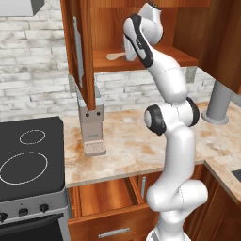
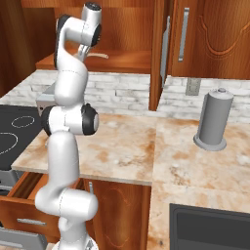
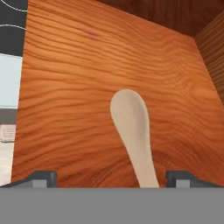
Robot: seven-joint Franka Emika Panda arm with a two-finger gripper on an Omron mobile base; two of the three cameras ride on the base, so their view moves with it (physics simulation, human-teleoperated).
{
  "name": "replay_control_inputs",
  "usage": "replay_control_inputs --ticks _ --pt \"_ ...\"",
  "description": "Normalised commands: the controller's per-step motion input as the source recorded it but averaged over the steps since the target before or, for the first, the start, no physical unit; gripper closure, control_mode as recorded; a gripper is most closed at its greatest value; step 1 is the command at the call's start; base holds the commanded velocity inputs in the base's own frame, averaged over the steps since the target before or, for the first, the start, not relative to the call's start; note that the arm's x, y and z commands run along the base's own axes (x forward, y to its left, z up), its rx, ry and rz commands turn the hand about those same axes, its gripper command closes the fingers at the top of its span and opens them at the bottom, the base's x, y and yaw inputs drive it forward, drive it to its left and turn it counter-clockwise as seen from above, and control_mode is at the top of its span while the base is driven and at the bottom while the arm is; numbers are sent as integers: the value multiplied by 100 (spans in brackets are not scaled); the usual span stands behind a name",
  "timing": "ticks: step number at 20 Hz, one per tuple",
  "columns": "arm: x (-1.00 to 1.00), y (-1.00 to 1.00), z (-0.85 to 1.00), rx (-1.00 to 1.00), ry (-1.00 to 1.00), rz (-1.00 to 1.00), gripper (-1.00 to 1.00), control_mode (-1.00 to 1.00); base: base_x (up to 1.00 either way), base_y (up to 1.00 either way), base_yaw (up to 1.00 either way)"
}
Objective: Organize the utensils by type. Pick up the wooden spoons from the counter and place them in the open cabinet. Then pick up the metallic utensils from the counter and place them in the open drawer.
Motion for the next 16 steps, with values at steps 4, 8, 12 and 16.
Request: replay_control_inputs --ticks 4,8,12,16 --pt "-63 0 -22 0 -11 0 -100 -100 0 0 0" --pt "-70 0 -23 0 -12 0 -100 -100 0 0 0" --pt "-80 0 -21 0 -13 0 -100 -100 0 0 0" --pt "-84 0 -15 0 -5 0 -100 -100 0 0 0"
